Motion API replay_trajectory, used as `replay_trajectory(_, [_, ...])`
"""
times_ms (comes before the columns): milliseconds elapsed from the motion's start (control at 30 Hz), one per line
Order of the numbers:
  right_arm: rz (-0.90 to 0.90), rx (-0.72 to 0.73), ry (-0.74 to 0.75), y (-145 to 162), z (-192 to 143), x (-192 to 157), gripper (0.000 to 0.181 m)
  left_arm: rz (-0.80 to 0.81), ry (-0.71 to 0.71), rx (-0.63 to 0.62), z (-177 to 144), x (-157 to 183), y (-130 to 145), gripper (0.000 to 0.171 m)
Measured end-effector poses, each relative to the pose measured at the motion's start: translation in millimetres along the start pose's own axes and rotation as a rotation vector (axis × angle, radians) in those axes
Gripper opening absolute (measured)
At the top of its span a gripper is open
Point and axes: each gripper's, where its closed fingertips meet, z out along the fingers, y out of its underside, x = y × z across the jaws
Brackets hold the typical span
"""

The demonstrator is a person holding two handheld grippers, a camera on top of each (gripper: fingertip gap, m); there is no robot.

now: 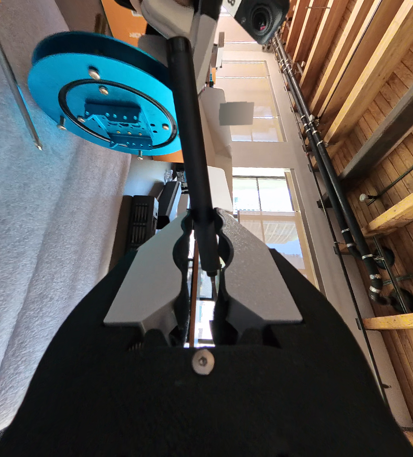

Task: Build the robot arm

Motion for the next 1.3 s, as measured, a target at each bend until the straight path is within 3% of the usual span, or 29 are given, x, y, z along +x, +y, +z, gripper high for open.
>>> replay_trajectory(200, [0.045,-0.038,0.143,17,12,31,0.016,0.013,0.009,-0.009,2,2,1,0.004])
replay_trajectory(567, [0.167,0.170,0.530,-6,-2,148,0.016,-0.005,0.038,-0.005,3,4,1,0.004])
replay_trajectory(833, [0.703,0.392,0.629,13,-13,209,0.016,-0.010,0.038,-0.003,2,3,1,0.004])
replay_trajectory(1133, [1.233,0.577,0.497,39,-6,212,0.015,-0.004,0.040,-0.005,2,5,1,0.004])
replay_trajectory(1300, [1.556,0.769,0.397,50,-8,219,0.015,-0.001,0.037,-0.006,2,5,1,0.004])
